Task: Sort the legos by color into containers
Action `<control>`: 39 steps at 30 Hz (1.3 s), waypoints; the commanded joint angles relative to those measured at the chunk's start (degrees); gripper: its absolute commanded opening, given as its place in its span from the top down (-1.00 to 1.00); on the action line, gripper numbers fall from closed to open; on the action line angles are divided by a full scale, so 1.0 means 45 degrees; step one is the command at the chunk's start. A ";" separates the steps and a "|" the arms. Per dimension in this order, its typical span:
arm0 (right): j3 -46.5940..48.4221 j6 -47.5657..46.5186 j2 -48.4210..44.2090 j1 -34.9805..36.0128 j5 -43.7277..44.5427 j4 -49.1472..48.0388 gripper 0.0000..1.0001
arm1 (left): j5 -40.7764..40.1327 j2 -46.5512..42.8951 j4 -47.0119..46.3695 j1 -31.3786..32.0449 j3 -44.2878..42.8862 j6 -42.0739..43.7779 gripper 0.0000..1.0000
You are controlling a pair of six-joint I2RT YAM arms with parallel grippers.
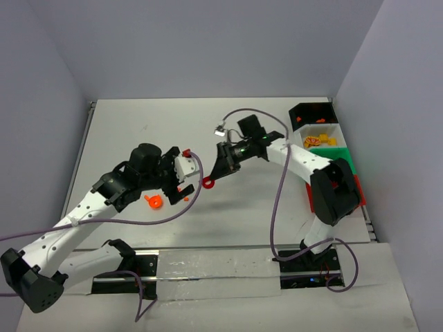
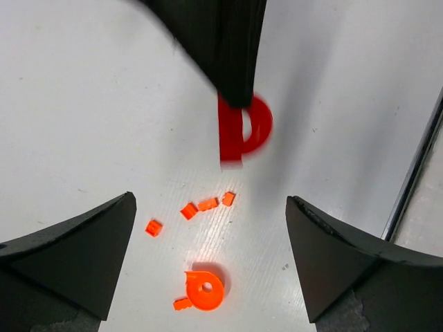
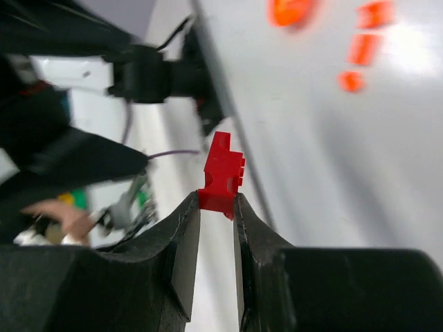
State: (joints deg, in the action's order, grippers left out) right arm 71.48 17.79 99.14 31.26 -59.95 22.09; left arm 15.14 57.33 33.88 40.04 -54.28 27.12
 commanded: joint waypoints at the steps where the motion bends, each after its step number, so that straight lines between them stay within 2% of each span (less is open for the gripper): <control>1: -0.0121 -0.3612 -0.1609 -0.2402 0.2158 0.3178 1.00 | 0.0819 -0.0724 0.0098 -0.0687 -0.1281 -0.1432 -0.98; 2: -0.0123 -0.3774 -0.1641 -0.2913 0.2227 0.3293 1.00 | 0.0899 -0.0696 0.0140 -0.0810 -0.1330 -0.1494 -0.98; 3: -0.0195 -0.4971 -0.2044 -0.3807 0.2875 0.4273 1.00 | 0.0870 -0.0603 0.0204 -0.0947 -0.1337 -0.1668 -0.98; 6: -0.0344 -0.6766 -0.2723 -0.5602 0.4019 0.5769 1.00 | 0.0718 -0.0075 0.0407 -0.1203 -0.1363 -0.2225 -0.99; 8: -0.0306 -0.8277 -0.3360 -0.8084 0.4778 0.7086 1.00 | 0.0976 0.0572 0.0670 -0.1827 -0.1514 -0.2585 -0.98; 11: 0.0137 -1.0497 -0.3845 -1.0804 0.5698 0.8658 1.00 | 0.1712 0.1178 0.0630 -0.2672 -0.1571 -0.3011 -0.99; 18: 0.1937 -1.5275 -0.3862 -1.5104 0.7570 1.2423 1.00 | 0.2305 0.1632 -0.0115 -0.3033 -0.1401 -0.3443 -0.99; 25: 0.1651 -1.7430 -0.3728 -1.6635 0.7988 1.3352 1.00 | 0.2942 0.2045 -0.0068 -0.3057 -0.1534 -0.3468 -0.98; 35: 0.1659 -1.7292 -0.2750 -1.6137 0.7194 1.3383 1.00 | 0.2559 0.1816 -0.0146 -0.3395 -0.1132 -0.3941 -0.99; 39: 0.1436 -1.6796 -0.2716 -1.5611 0.7310 1.2725 1.00 | 0.2203 0.1980 -0.0220 -0.3746 -0.1073 -0.4516 -0.99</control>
State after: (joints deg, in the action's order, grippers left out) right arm 78.35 -58.86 87.02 -41.01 -26.25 76.12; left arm 25.79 66.45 35.16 24.51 -59.13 9.78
